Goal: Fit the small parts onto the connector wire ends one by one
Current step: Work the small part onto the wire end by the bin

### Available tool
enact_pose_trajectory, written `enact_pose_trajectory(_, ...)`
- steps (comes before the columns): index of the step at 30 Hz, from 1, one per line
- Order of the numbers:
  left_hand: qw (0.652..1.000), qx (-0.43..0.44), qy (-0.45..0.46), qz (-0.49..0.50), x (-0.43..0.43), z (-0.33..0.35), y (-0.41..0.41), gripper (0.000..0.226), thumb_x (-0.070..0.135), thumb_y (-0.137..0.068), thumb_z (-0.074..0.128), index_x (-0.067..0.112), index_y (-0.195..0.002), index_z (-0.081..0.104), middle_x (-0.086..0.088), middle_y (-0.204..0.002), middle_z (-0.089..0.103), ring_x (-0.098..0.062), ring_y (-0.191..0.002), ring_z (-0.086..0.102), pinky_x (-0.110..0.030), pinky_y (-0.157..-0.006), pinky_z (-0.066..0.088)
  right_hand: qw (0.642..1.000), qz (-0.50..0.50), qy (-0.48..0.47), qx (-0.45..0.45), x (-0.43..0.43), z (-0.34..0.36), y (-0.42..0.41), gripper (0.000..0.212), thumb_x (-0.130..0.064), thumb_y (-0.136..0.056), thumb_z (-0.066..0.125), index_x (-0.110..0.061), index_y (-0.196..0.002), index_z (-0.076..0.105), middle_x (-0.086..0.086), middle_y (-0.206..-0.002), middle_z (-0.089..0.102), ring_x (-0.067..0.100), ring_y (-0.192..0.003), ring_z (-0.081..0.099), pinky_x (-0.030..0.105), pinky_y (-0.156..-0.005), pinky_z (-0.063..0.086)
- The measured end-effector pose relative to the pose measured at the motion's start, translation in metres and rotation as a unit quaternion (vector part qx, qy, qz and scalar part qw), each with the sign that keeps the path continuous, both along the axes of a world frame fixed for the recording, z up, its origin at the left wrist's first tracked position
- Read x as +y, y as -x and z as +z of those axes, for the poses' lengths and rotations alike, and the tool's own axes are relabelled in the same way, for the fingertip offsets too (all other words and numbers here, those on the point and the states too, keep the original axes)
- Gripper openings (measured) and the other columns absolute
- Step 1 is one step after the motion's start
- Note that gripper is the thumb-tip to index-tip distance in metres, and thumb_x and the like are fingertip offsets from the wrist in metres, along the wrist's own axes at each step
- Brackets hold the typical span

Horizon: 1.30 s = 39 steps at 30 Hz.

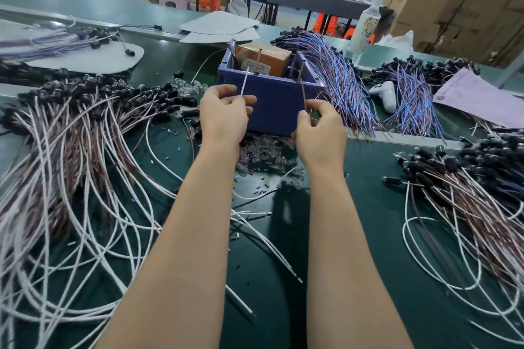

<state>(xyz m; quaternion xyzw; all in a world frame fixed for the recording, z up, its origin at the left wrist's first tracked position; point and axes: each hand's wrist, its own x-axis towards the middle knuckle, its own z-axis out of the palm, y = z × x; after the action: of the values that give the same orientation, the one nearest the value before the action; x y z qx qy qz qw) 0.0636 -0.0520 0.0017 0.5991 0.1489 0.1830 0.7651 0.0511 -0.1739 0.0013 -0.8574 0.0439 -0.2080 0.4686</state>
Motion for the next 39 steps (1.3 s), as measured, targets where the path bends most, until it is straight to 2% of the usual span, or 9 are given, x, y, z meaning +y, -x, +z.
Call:
enact_pose_trajectory(2, 1.0, -0.011, 0.004, -0.003, 0.001, 0.001, 0.0, 0.021, -0.002, -0.094, 0.044, 0.018, -0.09, 0.048, 0.004, -0.074, 0.067, 0.005, -0.045, 0.053, -0.012, -0.052, 0.045, 1.0, 0.008, 0.005, 0.003, 0.002, 0.0, 0.001, 0.024, -0.018, -0.095, 0.048, -0.018, -0.117, 0.059, 0.005, -0.105, 0.068, 0.028, -0.095, 0.064, 0.043, -0.088, 0.05)
enact_pose_trajectory(6, 0.999, -0.025, 0.037, -0.015, -0.003, 0.001, 0.001, 0.023, -0.003, -0.096, 0.044, 0.016, -0.084, 0.049, -0.002, -0.075, 0.065, 0.004, -0.049, 0.059, -0.011, -0.054, 0.048, 1.0, 0.018, 0.016, 0.02, 0.003, 0.0, 0.002, 0.027, -0.02, -0.095, 0.049, -0.02, -0.12, 0.059, 0.007, -0.106, 0.069, 0.028, -0.097, 0.064, 0.042, -0.088, 0.05)
enact_pose_trajectory(12, 0.998, -0.035, 0.046, -0.021, -0.008, 0.002, 0.002, 0.021, -0.004, -0.096, 0.042, 0.013, -0.086, 0.05, -0.006, -0.078, 0.065, 0.001, -0.052, 0.063, -0.011, -0.057, 0.05, 0.999, 0.017, 0.012, 0.035, 0.003, 0.0, 0.002, 0.028, -0.02, -0.094, 0.05, -0.022, -0.12, 0.06, 0.008, -0.107, 0.069, 0.027, -0.101, 0.064, 0.042, -0.091, 0.049)
enact_pose_trajectory(18, 0.998, -0.038, 0.037, -0.029, -0.01, 0.003, 0.003, 0.011, -0.003, -0.096, 0.044, 0.005, -0.1, 0.051, -0.006, -0.079, 0.066, 0.001, -0.055, 0.063, -0.013, -0.059, 0.05, 0.999, 0.017, 0.02, 0.039, 0.004, 0.0, 0.002, 0.028, -0.02, -0.094, 0.05, -0.021, -0.119, 0.061, 0.006, -0.106, 0.07, 0.025, -0.102, 0.062, 0.041, -0.091, 0.049)
enact_pose_trajectory(26, 0.998, -0.047, 0.048, -0.013, -0.012, 0.003, 0.006, 0.014, -0.002, -0.097, 0.043, 0.01, -0.094, 0.051, -0.006, -0.08, 0.066, 0.0, -0.056, 0.063, -0.013, -0.059, 0.05, 0.999, 0.007, 0.021, 0.044, 0.003, -0.002, 0.001, 0.026, -0.021, -0.094, 0.049, -0.022, -0.117, 0.062, 0.006, -0.102, 0.07, 0.024, -0.098, 0.063, 0.04, -0.088, 0.05)
enact_pose_trajectory(32, 0.998, -0.048, 0.034, -0.025, -0.013, 0.005, 0.007, 0.011, -0.002, -0.097, 0.043, 0.006, -0.1, 0.05, -0.005, -0.081, 0.066, 0.001, -0.055, 0.063, -0.012, -0.059, 0.051, 0.999, 0.011, 0.024, 0.028, 0.004, -0.001, 0.002, 0.026, -0.019, -0.094, 0.05, -0.021, -0.115, 0.064, 0.005, -0.104, 0.07, 0.023, -0.097, 0.064, 0.036, -0.089, 0.05)
enact_pose_trajectory(39, 0.999, -0.039, 0.015, -0.035, -0.013, 0.005, 0.008, 0.011, -0.001, -0.097, 0.044, 0.007, -0.101, 0.051, -0.004, -0.083, 0.066, 0.0, -0.061, 0.064, -0.013, -0.062, 0.052, 0.999, 0.015, 0.023, 0.022, 0.004, -0.003, 0.0, 0.026, -0.018, -0.093, 0.05, -0.02, -0.115, 0.064, 0.006, -0.104, 0.07, 0.024, -0.096, 0.065, 0.039, -0.088, 0.051)
